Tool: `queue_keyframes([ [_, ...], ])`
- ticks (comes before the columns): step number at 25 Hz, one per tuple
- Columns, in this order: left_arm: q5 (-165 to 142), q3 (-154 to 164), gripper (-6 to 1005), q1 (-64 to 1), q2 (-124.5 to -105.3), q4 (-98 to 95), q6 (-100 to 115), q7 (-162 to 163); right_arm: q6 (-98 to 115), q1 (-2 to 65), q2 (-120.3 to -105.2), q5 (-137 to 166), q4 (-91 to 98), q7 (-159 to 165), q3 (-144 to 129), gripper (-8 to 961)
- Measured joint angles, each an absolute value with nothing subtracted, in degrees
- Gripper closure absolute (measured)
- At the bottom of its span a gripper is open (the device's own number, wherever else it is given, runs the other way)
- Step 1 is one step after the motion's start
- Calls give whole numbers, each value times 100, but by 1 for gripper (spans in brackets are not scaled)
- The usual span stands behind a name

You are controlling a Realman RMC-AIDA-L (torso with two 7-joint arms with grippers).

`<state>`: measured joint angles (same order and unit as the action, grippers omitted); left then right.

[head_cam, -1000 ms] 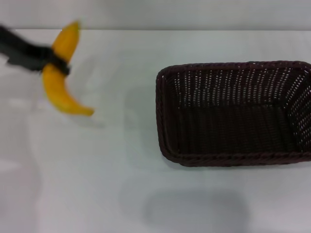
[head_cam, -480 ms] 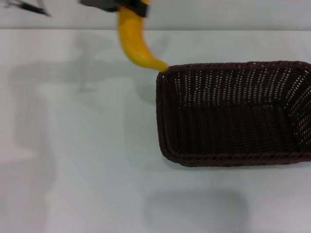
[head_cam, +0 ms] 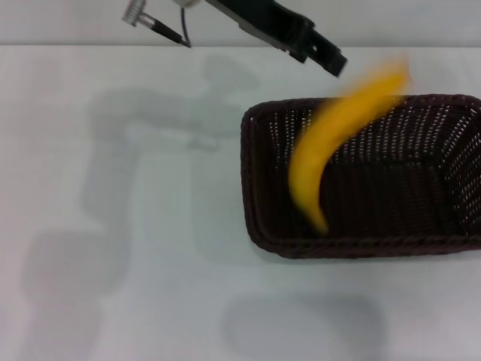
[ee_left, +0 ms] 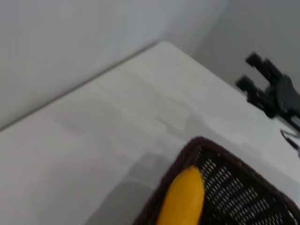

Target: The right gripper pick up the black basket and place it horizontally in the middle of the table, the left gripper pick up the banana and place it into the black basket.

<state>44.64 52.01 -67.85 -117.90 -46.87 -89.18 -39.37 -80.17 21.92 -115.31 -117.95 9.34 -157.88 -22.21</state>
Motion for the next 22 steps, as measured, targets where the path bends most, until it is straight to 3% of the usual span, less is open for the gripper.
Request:
queue_keyframes([
  [10, 4796, 5677, 181, -6390, -11874, -4819, -8060, -4681, -8116, 2153, -11518, -11807, 975, -15784, -2224, 80],
  [14, 5472, 5662, 107, -5621, -11877, -5258, -7369, -5452, -8287, 2121, -11520, -11813, 975, -15781, -2209, 81],
  [22, 8770, 5646, 111, -3344, -11889, -5728, -6765, -8109, -8755, 1937, -11522, -11843, 961, -15781, -2101, 81],
])
